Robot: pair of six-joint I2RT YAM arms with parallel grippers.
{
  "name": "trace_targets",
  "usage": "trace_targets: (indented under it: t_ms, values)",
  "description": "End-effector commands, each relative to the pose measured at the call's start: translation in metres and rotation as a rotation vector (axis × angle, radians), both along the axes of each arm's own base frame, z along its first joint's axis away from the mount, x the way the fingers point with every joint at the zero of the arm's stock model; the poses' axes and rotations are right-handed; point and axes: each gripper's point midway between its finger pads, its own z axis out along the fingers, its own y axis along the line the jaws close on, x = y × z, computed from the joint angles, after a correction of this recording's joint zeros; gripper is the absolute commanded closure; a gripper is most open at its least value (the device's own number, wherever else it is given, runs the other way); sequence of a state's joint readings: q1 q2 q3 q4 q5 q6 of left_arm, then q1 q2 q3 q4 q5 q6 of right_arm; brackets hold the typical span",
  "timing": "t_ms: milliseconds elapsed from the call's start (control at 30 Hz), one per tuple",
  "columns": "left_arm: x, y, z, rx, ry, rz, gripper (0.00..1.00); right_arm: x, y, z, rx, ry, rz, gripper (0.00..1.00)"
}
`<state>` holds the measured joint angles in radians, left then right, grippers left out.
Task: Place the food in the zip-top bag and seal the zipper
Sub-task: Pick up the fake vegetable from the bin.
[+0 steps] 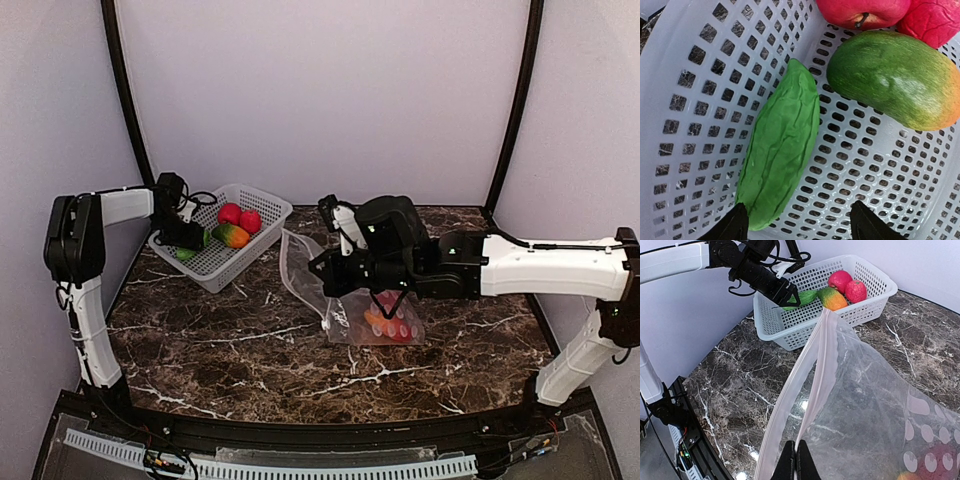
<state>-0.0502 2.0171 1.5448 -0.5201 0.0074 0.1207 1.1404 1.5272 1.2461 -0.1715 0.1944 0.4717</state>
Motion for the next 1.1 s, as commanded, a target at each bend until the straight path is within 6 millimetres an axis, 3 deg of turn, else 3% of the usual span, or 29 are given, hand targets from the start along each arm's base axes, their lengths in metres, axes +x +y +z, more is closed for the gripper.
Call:
trace_targets:
  t_ms: [0,133,400,533,767,867,1067]
  values:
    - [0.013,0.010,0.006,0.083,-0.017,-0.013,0.31,0.001,-0.003,0.011,0.038,-0.013,-0.003,1.00]
    - [0.014,0.006,-0.005,0.063,0.007,-0.029,0.40,0.003,-0.001,0.009,0.034,-0.005,-0.005,1.00]
    - [0.008,0.003,-0.028,0.061,0.087,-0.054,0.43,0.001,-0.002,0.004,0.037,0.024,-0.008,1.00]
    - [0.007,0.001,-0.032,0.049,0.095,-0.051,0.50,0.002,-0.001,0.000,0.029,0.036,-0.014,1.00]
    - [0.006,-0.001,-0.026,0.044,0.090,-0.065,0.66,0.002,-0.003,-0.001,0.026,0.035,-0.023,1.00]
    - [0.006,-0.011,-0.020,-0.011,0.078,-0.090,0.75,0.003,-0.004,-0.001,0.022,0.034,-0.025,1.00]
    - [0.007,-0.025,0.010,-0.089,0.026,-0.106,0.76,0.004,-0.005,-0.002,0.019,0.035,-0.030,1.00]
